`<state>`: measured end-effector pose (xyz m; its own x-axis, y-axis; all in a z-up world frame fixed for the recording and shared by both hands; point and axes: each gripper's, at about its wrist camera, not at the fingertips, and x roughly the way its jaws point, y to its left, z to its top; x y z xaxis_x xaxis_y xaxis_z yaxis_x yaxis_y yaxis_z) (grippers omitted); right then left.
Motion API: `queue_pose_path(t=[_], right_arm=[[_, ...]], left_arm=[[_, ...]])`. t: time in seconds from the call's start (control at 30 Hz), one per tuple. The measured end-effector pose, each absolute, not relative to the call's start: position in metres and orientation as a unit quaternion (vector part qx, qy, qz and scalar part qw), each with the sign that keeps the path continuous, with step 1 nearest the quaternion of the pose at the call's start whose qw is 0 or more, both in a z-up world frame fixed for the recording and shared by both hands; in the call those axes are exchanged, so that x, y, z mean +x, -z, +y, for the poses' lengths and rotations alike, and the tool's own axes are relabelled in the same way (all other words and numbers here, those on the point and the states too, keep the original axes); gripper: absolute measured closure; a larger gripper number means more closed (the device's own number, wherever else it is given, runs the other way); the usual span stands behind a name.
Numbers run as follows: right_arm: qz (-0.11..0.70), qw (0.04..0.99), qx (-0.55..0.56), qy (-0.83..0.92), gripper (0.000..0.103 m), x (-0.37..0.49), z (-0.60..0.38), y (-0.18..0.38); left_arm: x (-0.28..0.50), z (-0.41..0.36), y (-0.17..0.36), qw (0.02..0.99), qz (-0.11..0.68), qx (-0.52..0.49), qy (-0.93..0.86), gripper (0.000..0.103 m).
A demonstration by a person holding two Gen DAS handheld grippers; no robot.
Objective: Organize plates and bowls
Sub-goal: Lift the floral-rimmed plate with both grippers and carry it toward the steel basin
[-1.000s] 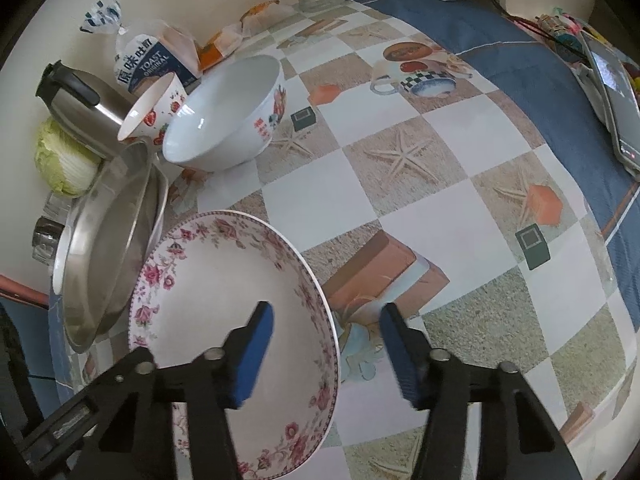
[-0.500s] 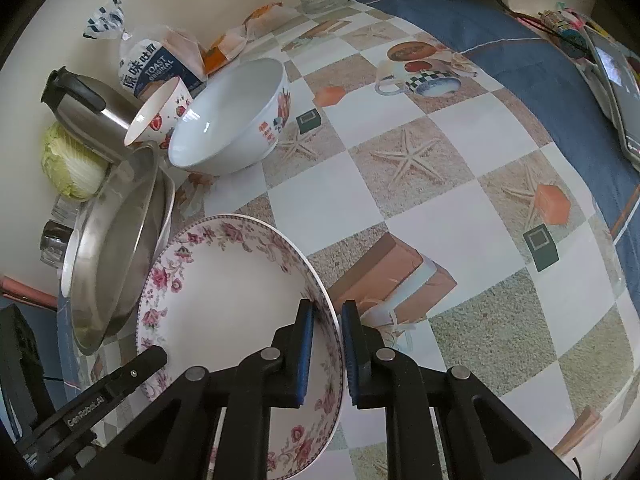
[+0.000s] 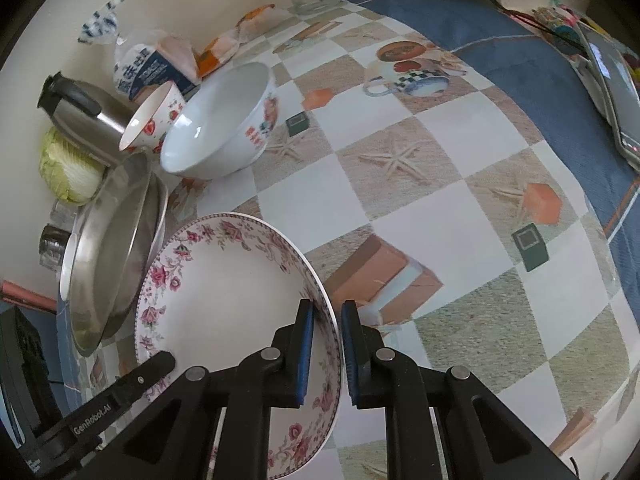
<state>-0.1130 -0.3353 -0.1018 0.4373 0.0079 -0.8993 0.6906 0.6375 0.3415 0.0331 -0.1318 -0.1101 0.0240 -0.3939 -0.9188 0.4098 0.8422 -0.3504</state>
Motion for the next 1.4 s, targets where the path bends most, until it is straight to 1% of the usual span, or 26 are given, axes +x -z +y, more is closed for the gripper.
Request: queue_pose_path(t=[0.17, 0.37, 0.73, 0.83, 0.93, 1.0, 1.23, 1.4], right_arm=[[0.470, 0.758, 0.389, 0.232, 0.088, -0.126, -0.348, 0.105], [0.451, 0.748, 0.431, 0.226, 0.088, -0.140, -0.362, 0.112], [0.422, 0.749, 0.471, 0.198, 0.087, -0.148, -0.370, 0.121], [0.422, 0.750, 0.469, 0.199, 0.087, -0.149, -0.371, 0.121], [0.424, 0.753, 0.462, 0.202, 0.089, -0.147, -0.370, 0.119], [0.424, 0.756, 0.455, 0.205, 0.089, -0.144, -0.368, 0.117], [0.413, 0.761, 0.451, 0.217, 0.090, -0.150, -0.372, 0.111], [0.408, 0.777, 0.427, 0.217, 0.090, -0.151, -0.371, 0.098]], left_arm=[[0.027, -0.143, 0.112, 0.706, 0.641, 0.011, 0.300, 0.083], [0.032, -0.145, 0.114, 0.701, 0.646, -0.015, 0.303, 0.083], [0.037, -0.156, 0.113, 0.713, 0.629, -0.017, 0.310, 0.083], [0.035, -0.159, 0.110, 0.719, 0.621, -0.006, 0.312, 0.083], [0.033, -0.168, 0.107, 0.729, 0.608, 0.023, 0.314, 0.087], [0.031, -0.172, 0.105, 0.733, 0.600, 0.037, 0.319, 0.088], [0.030, -0.176, 0.100, 0.732, 0.592, 0.036, 0.334, 0.089], [0.029, -0.182, 0.095, 0.732, 0.586, 0.029, 0.345, 0.089]])
